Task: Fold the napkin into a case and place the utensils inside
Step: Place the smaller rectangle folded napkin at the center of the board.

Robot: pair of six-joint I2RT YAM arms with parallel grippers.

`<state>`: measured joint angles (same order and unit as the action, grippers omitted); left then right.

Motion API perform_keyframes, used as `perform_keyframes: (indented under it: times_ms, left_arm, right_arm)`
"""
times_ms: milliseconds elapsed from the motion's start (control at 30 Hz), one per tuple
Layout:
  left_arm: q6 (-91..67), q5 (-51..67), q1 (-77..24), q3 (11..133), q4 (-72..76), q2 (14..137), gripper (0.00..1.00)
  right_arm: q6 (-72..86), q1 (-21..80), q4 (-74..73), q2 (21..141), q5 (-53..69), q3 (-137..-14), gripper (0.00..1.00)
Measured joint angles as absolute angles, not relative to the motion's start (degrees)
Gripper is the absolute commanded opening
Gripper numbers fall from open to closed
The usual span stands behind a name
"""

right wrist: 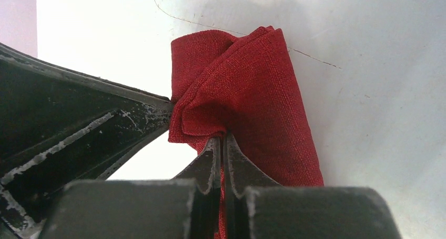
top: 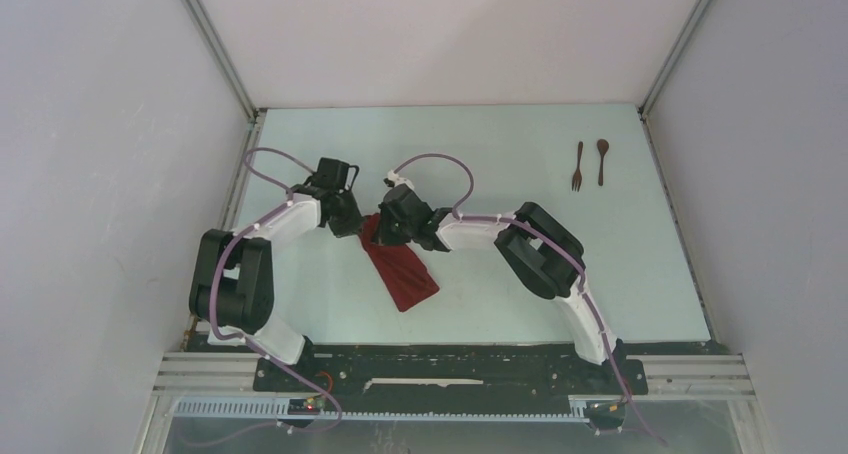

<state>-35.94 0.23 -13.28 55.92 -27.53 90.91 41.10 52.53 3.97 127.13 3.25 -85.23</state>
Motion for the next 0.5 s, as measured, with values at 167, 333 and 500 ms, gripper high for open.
perform_keyframes:
  times_ms: [167,333,500]
  left_arm:
    - [-35.9,1.6,-12.8,55.4,-26.7,89.9,0.00]
    - [-35.7,2.3,-12.8,54.7,-26.0,87.2,0.00]
    - [-35.8,4.3,-12.8,53.8,-24.2,85.8,0.00]
  right_arm:
    - [40.8,52.7,3.6,127.1,2.5,-85.2,0.00]
    - [39.4,53.7,1.9,127.1,-0.3,-86.3,0.00]
    - [35.9,55.2,-3.3,127.5,-4.4,-89.8,0.00]
